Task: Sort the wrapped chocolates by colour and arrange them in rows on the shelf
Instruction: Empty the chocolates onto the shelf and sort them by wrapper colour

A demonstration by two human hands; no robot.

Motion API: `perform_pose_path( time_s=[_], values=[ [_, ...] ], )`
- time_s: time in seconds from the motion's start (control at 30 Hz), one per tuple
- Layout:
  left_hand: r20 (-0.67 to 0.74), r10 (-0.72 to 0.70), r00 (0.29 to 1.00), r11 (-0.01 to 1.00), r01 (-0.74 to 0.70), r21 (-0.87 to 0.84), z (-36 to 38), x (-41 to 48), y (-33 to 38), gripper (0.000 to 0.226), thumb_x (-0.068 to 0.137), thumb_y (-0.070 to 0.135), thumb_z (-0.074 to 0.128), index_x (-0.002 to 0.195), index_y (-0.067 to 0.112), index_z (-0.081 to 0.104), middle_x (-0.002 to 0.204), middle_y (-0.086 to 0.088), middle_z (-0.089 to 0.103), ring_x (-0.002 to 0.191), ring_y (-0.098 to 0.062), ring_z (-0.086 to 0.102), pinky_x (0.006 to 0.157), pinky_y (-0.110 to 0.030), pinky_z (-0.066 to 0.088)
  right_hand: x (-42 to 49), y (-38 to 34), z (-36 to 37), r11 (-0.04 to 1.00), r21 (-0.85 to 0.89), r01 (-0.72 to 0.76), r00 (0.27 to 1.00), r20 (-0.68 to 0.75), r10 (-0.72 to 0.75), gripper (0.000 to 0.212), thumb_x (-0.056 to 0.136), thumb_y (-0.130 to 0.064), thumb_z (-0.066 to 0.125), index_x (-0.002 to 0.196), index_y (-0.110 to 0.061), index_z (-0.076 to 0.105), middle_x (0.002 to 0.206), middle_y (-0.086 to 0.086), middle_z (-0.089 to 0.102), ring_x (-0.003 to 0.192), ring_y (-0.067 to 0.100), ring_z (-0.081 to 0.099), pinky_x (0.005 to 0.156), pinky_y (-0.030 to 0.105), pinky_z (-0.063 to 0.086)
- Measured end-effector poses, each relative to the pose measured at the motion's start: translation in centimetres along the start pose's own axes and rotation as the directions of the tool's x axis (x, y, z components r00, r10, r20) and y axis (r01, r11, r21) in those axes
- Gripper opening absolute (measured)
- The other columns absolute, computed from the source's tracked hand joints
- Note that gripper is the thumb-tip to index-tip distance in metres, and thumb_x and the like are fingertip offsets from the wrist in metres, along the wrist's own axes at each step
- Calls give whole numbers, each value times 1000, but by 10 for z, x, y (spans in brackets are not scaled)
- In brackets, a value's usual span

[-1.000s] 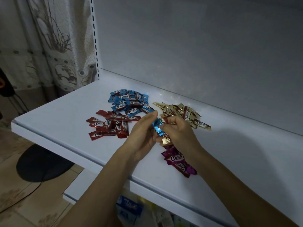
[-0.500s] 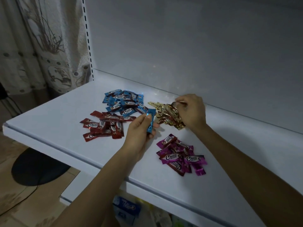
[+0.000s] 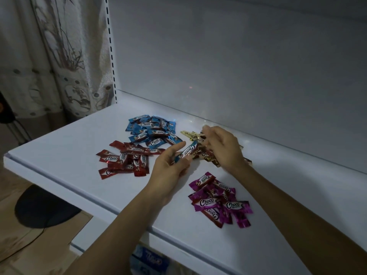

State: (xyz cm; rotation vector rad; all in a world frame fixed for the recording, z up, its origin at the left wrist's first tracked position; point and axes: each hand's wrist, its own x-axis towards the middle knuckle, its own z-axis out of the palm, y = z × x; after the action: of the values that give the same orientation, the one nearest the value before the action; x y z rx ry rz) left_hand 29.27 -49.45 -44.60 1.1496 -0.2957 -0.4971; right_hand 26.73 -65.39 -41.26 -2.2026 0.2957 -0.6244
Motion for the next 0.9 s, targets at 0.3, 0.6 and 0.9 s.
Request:
perform_pose_path(
  time_s=[0.3, 0.6, 0.9],
  values=[
    [30, -43, 999, 999, 43, 22, 1, 0, 2, 56, 91, 6, 60, 139, 22, 37, 100, -7, 66, 81, -9, 69, 69, -18, 55, 9, -40, 19, 796, 479, -369, 926, 119, 358, 5, 93, -10, 57, 93, -6, 61, 66, 6, 58, 46, 10, 49, 41, 19, 40],
    [138, 18, 990, 998, -25, 50, 6, -4, 3, 28, 101, -2, 34, 101, 2, 62, 82, -6, 66, 66, -8, 65, 67, -20, 54, 18, -47, 27, 849, 307, -430, 889, 310, 338, 20, 100, -7, 42, 112, -11, 57, 84, 13, 70, 61, 19, 69, 52, 24, 55],
    [132, 63, 989, 985, -83, 154, 10, -7, -1, 21, 100, -1, 39, 111, 1, 56, 84, -8, 62, 64, -4, 62, 65, -15, 53, -40, -10, -24, 913, 300, -278, 960, 68, 270, 19, 98, -5, 44, 101, -6, 62, 73, 8, 68, 58, 13, 63, 55, 23, 52]
  ],
)
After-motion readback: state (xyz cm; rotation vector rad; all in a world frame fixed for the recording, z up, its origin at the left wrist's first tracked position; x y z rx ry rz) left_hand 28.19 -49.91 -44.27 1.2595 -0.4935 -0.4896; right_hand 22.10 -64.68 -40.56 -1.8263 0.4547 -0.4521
